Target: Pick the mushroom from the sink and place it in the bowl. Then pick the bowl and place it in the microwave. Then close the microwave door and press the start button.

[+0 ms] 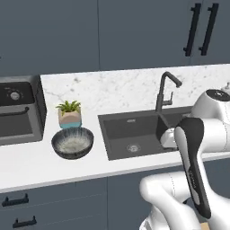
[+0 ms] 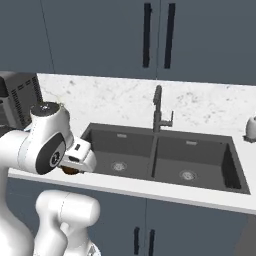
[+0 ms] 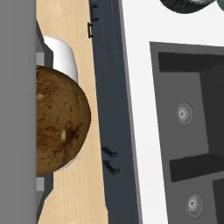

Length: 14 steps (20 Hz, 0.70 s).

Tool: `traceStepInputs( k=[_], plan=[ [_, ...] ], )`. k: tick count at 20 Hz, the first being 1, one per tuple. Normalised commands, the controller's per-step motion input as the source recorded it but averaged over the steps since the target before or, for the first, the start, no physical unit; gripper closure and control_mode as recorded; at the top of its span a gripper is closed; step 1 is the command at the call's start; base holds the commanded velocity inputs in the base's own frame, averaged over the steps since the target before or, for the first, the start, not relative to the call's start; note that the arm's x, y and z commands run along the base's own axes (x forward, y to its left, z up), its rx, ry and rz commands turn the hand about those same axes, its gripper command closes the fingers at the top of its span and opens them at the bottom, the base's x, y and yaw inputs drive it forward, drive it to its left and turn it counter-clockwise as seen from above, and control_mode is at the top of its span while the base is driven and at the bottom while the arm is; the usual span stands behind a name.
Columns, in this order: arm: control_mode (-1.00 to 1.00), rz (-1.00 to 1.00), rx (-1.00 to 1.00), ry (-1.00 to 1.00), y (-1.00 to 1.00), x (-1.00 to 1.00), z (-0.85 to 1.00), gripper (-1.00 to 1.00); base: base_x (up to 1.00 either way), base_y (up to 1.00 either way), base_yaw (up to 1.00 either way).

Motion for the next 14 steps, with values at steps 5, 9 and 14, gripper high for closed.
traceStepInputs(
  k=[5, 9, 14],
  plan=[
    [1.00, 0.00, 0.00, 0.00, 0.00, 0.00, 0.00, 1.00, 0.37, 1.00, 0.03],
    [1.00, 0.00, 0.00, 0.00, 0.00, 0.00, 0.00, 1.00, 0.78, 1.00, 0.00],
    [1.00, 0.00, 0.00, 0.00, 0.00, 0.00, 0.00, 1.00, 0.67, 0.61, 0.01]
  ],
)
